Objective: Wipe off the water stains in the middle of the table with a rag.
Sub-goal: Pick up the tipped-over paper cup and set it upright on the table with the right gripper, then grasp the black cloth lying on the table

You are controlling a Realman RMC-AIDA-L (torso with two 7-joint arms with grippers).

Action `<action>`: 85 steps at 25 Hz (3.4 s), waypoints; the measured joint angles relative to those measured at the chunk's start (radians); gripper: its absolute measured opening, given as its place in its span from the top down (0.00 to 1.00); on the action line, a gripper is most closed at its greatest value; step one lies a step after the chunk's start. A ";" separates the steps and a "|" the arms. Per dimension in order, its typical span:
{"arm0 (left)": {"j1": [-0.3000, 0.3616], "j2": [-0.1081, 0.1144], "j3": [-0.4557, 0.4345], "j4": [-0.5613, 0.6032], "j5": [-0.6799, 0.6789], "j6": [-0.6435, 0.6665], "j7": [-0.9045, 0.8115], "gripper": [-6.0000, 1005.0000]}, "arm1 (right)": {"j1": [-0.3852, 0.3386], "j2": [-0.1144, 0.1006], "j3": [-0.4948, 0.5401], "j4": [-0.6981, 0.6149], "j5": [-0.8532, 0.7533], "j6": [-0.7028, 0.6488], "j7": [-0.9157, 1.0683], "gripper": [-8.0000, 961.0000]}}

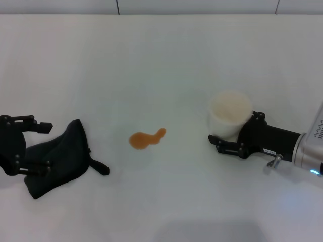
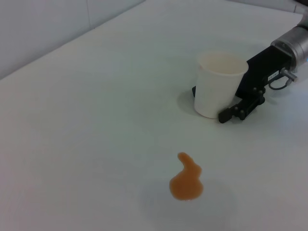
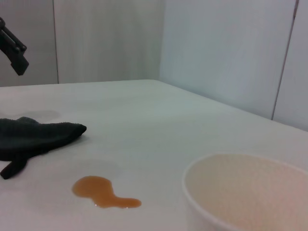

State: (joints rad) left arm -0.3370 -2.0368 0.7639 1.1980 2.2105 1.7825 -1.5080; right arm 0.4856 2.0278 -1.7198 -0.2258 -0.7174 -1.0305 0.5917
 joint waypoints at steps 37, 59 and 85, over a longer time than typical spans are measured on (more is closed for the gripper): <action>0.007 0.000 -0.026 0.000 -0.003 -0.014 0.000 0.11 | -0.056 -0.099 -0.003 -0.063 -0.052 -0.100 0.159 0.12; -0.061 0.017 -0.116 -0.156 0.009 -0.041 -0.100 0.11 | -0.218 -0.161 0.525 -0.792 -0.911 -0.347 0.787 0.12; -0.285 0.052 -0.082 -0.160 0.483 0.022 -0.412 0.11 | 0.049 -0.016 0.560 -1.121 -1.445 -0.636 1.266 0.13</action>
State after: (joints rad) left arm -0.6222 -1.9848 0.6821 1.0376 2.6931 1.8045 -1.9201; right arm 0.5347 2.0117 -1.1595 -1.3469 -2.1620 -1.6663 1.8579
